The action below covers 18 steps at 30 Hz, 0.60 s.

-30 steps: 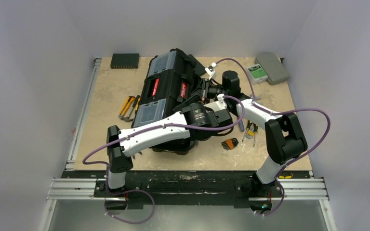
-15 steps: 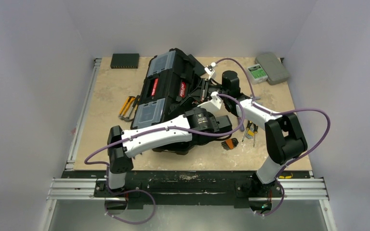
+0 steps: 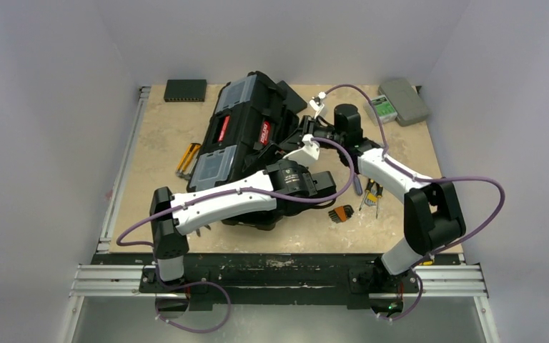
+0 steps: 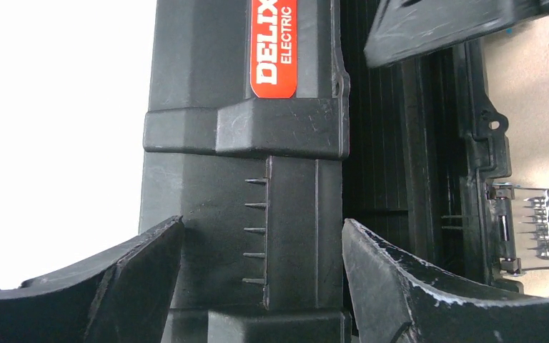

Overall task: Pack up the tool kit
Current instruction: Open the toolbox at the center of the board.

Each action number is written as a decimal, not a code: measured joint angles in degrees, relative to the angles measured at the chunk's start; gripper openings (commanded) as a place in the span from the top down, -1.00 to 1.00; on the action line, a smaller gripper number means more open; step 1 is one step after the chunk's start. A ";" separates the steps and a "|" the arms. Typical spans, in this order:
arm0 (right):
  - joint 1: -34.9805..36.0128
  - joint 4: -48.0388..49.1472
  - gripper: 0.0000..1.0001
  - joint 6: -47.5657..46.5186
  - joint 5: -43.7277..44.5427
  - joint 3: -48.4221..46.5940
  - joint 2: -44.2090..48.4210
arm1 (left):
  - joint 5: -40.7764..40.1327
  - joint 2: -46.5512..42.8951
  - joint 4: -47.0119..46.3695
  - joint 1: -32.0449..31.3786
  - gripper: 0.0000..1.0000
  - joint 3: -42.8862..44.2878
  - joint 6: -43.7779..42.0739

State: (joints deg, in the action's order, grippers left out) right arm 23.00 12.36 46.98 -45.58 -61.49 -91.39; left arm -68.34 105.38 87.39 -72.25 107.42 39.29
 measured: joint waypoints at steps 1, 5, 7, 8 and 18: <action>-0.22 -1.07 0.39 -0.70 0.57 0.00 0.48 | 0.20 -0.39 0.00 0.15 -0.54 -0.26 -0.09; -1.20 -4.59 0.30 -2.75 3.06 -0.02 1.95 | 0.57 -1.18 0.07 0.57 -0.54 -0.50 -0.98; -1.88 -5.31 0.24 -3.17 4.20 0.13 2.38 | 0.61 -1.29 0.07 0.66 -0.54 -0.52 -1.18; -2.32 -5.44 0.23 -3.21 4.59 0.31 2.64 | 0.61 -1.29 0.07 0.66 -0.54 -0.57 -1.33; -4.72 -7.98 -0.59 -4.15 11.28 1.09 4.46 | 0.59 -1.29 -0.22 0.61 -0.53 -0.81 -1.86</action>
State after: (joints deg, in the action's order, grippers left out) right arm 18.28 4.38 42.83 -34.30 -60.40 -86.94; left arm -67.75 104.09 87.18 -71.64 106.61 37.43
